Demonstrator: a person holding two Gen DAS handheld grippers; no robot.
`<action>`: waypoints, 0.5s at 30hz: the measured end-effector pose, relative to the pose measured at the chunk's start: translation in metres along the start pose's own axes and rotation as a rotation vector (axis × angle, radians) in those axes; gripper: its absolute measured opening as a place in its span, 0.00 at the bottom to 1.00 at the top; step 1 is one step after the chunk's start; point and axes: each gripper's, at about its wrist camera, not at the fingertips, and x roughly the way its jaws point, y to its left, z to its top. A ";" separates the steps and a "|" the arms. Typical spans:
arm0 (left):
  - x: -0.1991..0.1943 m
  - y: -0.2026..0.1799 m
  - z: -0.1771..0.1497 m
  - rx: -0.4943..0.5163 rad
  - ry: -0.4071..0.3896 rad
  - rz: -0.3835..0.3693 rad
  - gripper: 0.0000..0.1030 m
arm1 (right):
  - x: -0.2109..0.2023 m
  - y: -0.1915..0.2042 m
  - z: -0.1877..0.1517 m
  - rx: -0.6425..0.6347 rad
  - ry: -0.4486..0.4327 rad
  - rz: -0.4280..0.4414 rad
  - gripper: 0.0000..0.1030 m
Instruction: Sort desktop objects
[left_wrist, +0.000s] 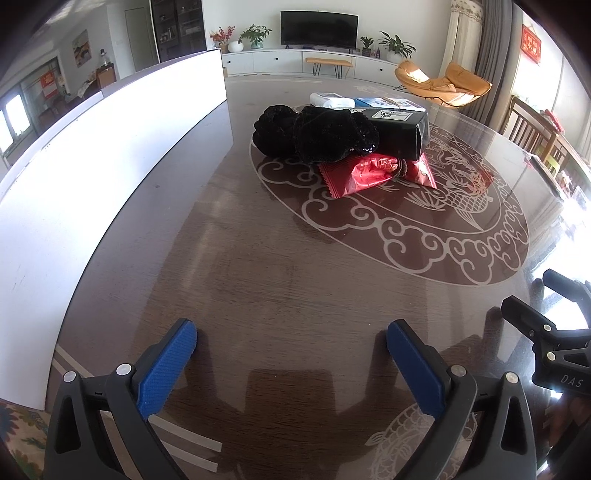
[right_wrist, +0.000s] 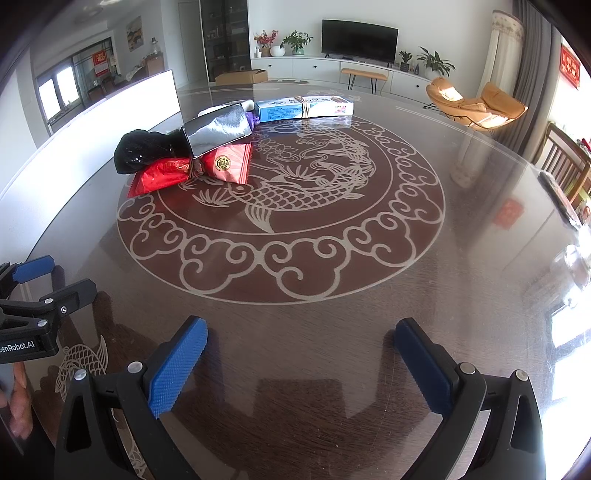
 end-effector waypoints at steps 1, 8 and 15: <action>0.000 0.000 0.000 0.000 0.000 0.000 1.00 | 0.000 0.000 0.000 0.000 0.000 0.000 0.99; 0.000 0.000 0.000 0.000 0.000 0.000 1.00 | 0.000 0.000 0.000 0.000 0.000 0.000 0.99; 0.002 0.016 0.001 -0.068 0.005 0.041 1.00 | 0.000 0.000 0.000 0.000 0.000 0.000 0.99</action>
